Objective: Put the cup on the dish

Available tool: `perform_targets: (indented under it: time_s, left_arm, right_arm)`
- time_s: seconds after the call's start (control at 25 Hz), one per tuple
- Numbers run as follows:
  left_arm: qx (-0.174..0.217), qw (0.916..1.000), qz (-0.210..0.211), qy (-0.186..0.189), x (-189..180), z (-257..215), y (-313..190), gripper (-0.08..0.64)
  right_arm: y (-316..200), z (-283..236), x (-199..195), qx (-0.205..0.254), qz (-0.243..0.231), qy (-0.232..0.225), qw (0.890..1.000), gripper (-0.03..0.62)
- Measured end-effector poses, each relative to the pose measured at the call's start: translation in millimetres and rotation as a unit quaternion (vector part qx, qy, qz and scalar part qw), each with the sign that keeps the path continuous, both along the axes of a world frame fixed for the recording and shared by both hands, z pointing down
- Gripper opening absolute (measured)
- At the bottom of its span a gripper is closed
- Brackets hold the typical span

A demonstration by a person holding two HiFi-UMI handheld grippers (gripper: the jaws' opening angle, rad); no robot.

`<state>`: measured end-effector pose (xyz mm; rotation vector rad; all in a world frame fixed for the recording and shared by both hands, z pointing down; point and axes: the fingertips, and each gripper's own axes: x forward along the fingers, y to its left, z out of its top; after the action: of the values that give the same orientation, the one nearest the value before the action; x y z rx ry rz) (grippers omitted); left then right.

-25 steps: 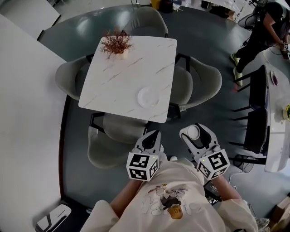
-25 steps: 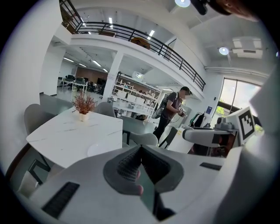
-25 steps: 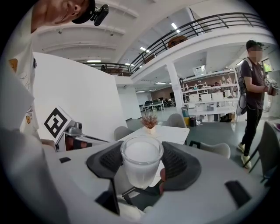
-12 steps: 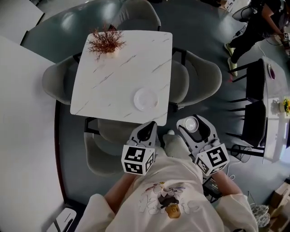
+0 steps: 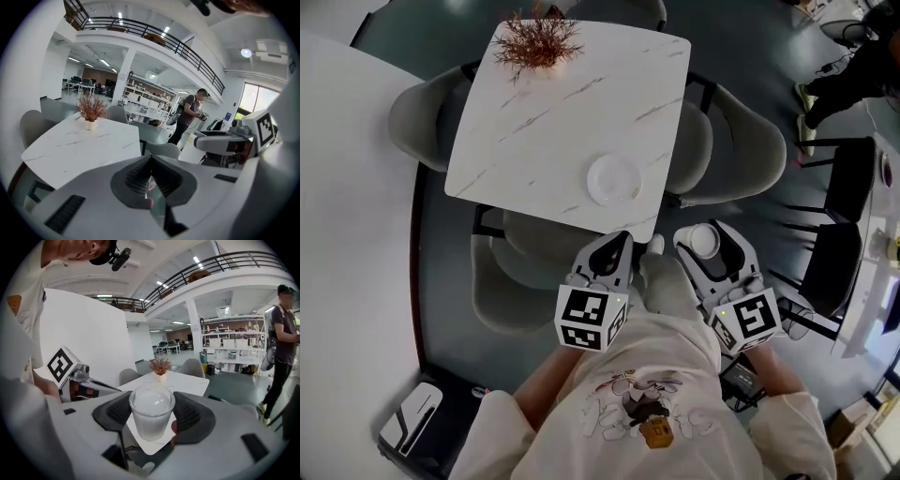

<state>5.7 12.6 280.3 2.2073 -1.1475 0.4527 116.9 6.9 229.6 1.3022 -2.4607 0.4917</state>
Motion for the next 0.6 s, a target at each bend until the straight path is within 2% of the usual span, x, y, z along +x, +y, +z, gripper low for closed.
perform_targets:
  time_s: [0.32,0.6]
  left_arm:
    - [-0.021,0.9988,-0.043,-0.003,-18,35,-2,0.003]
    - [-0.043,0.9965,-0.072,-0.005,-31,72,-10,0.003]
  right_arm:
    - [-21,24,-24,-0.008,-0.046,-0.003,0.999,0.273]
    - [-28,43,-47,0.003,-0.091,0.009,0.996,0.273]
